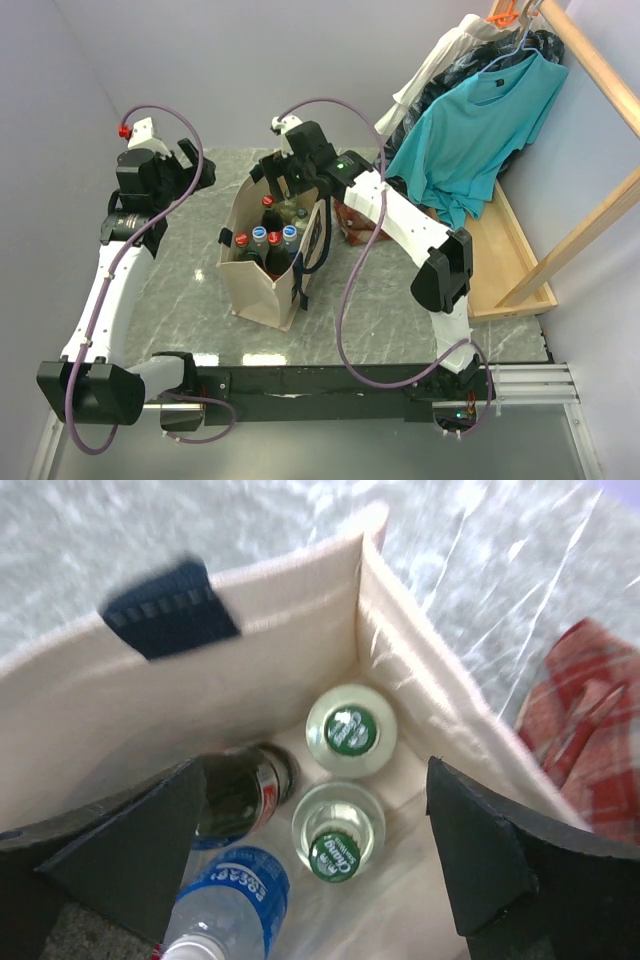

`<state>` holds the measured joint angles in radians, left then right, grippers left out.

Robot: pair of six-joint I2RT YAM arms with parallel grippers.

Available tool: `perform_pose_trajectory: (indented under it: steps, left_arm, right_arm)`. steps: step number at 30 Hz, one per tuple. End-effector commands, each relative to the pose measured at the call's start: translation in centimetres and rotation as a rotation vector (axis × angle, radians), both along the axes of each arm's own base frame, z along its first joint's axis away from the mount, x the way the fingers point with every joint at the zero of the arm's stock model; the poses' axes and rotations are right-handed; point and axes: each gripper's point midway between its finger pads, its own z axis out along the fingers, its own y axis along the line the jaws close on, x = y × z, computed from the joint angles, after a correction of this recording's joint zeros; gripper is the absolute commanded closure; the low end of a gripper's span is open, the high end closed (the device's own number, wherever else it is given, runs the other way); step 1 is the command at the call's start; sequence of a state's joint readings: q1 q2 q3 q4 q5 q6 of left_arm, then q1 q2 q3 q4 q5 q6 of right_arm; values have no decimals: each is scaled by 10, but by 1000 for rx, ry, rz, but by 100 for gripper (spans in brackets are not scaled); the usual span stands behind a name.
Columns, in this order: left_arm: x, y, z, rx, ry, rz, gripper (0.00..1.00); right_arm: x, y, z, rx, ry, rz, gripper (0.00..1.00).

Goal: Take the beverage out of the canvas bag
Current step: Take out the drink from the canvas bag.

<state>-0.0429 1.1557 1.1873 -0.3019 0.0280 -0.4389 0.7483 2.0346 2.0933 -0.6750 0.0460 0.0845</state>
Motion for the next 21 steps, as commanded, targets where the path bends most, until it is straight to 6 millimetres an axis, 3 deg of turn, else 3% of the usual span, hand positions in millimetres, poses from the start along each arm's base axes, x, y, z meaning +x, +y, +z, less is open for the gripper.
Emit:
perform_pose_trajectory:
  steps: [1, 7, 12, 21]
  left_arm:
    - [-5, -13, 22, -15, -74, -79, 4]
    - [-9, -19, 17, 2, -69, -124, 4]
    - [-7, -20, 9, 3, -50, -132, 4]
    - [-2, -25, 1, -23, -36, -151, 4]
  right_arm:
    - [15, 4, 24, 35, -56, -36, 5]
    - [24, 7, 0, 3, -19, -61, 9]
    - [23, 3, -17, -29, 8, -68, 19]
    - [32, -14, -35, -62, 21, -116, 19]
